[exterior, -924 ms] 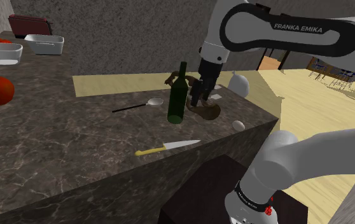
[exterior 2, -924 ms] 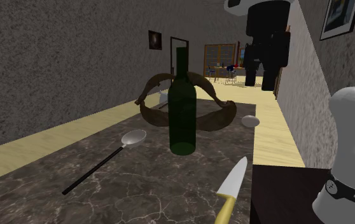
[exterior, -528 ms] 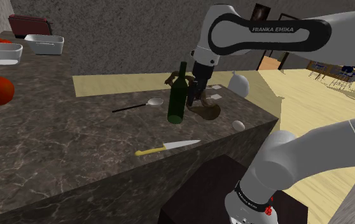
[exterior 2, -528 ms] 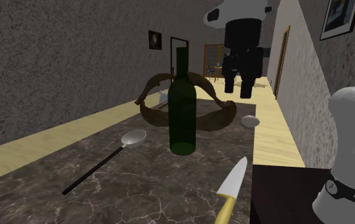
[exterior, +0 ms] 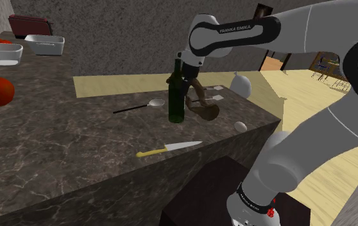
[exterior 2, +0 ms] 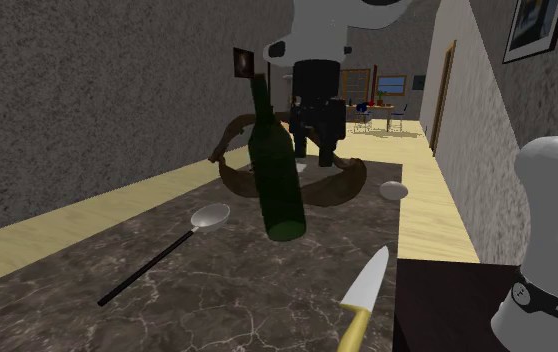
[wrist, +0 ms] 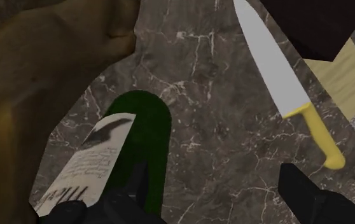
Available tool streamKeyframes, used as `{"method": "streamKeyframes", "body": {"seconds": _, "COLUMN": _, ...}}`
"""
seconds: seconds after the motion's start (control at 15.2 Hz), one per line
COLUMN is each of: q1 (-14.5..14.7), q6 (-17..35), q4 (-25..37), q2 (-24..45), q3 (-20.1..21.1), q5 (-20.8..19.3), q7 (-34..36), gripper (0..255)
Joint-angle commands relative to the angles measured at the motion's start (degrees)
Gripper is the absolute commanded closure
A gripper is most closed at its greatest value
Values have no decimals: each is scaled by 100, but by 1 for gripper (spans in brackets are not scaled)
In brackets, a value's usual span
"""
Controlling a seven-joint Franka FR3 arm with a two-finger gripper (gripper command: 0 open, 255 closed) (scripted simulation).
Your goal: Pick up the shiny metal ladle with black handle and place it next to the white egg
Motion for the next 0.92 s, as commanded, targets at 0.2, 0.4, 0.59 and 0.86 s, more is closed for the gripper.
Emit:
{"method": "streamKeyframes", "body": {"seconds": 0.2, "q1": 155, "q6": 321, "q4": 759, "q2": 1288, "q3": -277, "q5": 227, "q7": -1261, "gripper": 0}}
{"method": "streamKeyframes", "body": {"seconds": 0.4, "q1": 198, "q6": 395, "q4": 1348, "q2": 2014, "q3": -338, "q5": 424, "q7": -1972, "gripper": 0}}
{"method": "streamKeyframes", "body": {"seconds": 0.59, "q1": 188, "q6": 391, "q4": 2007, "q2": 2736, "q3": -317, "q5": 620, "q7": -2632, "gripper": 0}}
{"method": "streamKeyframes", "body": {"seconds": 0.86, "q1": 126, "q6": 278, "q4": 2995, "q2": 3688, "q3": -195, "q5": 827, "q7": -3403, "gripper": 0}}
